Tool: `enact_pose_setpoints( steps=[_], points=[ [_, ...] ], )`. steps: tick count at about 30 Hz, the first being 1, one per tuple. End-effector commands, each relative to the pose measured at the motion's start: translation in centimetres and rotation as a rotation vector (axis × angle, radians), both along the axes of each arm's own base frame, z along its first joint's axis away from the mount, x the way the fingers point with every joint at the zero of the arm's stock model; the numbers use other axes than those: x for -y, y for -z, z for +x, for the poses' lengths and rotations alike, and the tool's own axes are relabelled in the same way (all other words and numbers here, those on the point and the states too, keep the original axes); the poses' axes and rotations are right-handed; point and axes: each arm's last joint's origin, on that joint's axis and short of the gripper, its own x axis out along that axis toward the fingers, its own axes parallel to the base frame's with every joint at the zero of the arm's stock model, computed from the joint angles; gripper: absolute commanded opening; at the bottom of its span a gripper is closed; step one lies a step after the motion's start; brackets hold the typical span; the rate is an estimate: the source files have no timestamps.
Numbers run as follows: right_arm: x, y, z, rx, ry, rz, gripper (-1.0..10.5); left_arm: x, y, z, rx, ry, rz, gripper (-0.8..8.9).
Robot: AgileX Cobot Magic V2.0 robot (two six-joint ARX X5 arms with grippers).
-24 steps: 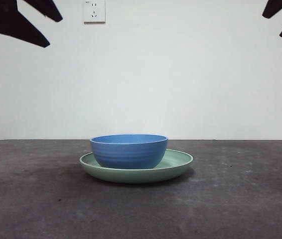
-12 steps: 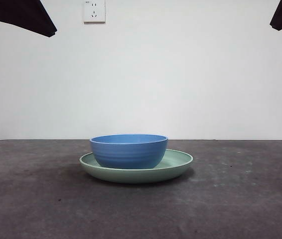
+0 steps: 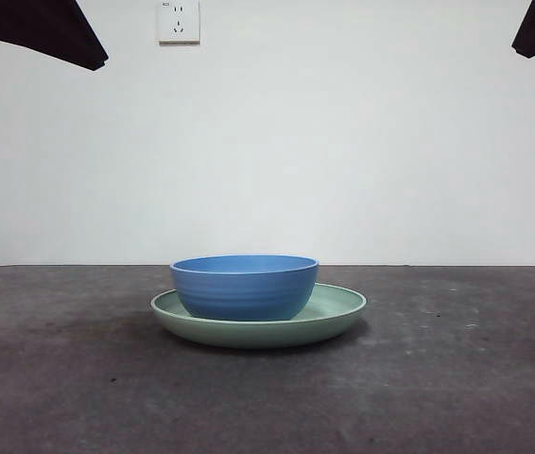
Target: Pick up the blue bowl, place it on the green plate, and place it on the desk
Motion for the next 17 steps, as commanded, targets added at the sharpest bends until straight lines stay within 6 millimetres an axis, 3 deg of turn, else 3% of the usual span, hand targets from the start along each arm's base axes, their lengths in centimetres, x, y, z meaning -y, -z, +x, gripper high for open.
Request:
enact_pose_setpoints(
  steps=[1, 8, 13, 17],
  points=[
    [-0.2, -0.3, 0.1, 0.020, -0.015, 0.002, 0.1, 0.2, -0.3, 0.1, 0.015, 0.018, -0.011, 0.09],
    [-0.2, -0.3, 0.1, 0.020, -0.015, 0.002, 0.1, -0.4, -1.3, -0.6, 0.086, 0.006, -0.035, 0.09],
    [-0.2, -0.3, 0.1, 0.020, -0.015, 0.002, 0.1, -2.2, -4.0, -1.4, 0.458, -0.030, -0.048, 0.09],
    [-0.2, -0.3, 0.1, 0.020, -0.015, 0.002, 0.1, -5.0, -5.9, -2.8, 0.800, -0.285, -0.060, 0.09]
  ],
)
